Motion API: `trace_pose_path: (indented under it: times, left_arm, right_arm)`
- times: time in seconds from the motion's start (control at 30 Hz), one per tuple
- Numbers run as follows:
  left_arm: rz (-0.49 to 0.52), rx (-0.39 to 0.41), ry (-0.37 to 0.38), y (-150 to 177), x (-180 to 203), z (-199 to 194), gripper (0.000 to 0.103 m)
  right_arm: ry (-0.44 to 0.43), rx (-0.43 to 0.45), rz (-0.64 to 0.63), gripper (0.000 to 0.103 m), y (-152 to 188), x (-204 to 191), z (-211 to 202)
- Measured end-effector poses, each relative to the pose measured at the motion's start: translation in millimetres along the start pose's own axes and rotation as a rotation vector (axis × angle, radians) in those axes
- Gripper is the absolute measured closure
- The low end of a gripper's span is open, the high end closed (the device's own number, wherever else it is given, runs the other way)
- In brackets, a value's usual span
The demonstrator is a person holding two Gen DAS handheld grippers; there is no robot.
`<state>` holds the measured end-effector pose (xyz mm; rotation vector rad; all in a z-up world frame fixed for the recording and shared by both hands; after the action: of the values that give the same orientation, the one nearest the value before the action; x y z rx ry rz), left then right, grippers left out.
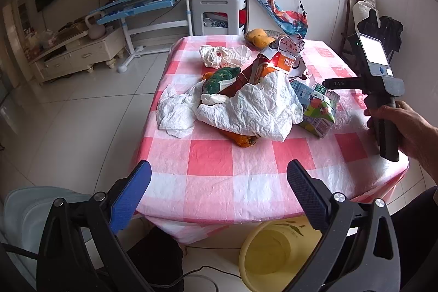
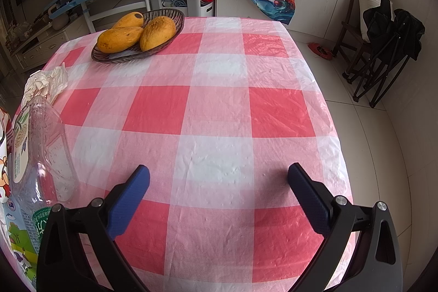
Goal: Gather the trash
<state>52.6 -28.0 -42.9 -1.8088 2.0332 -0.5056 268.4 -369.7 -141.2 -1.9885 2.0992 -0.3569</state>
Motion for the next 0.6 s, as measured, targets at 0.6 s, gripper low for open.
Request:
trace_pose_path:
  times: [0.6]
  left_arm:
    - [-0.039,0.062,-0.013,9.2,-14.0,-16.1,0.007]
  right_arm:
    - [-0.061,0.420,-0.043,0.007,105.2,-23.2,-186.2]
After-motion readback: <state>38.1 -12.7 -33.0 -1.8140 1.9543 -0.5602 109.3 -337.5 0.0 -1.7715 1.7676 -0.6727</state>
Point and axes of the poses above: each gripper's, at about its wrist camera, not at the fingertips, and z roughly the way its jaws point, x to its right, y to its underside, the point moved 3 cm from there along z, roughly the way its jaws point, and after that the axes turned 13 degrees about -x, right-handed, at the moved point
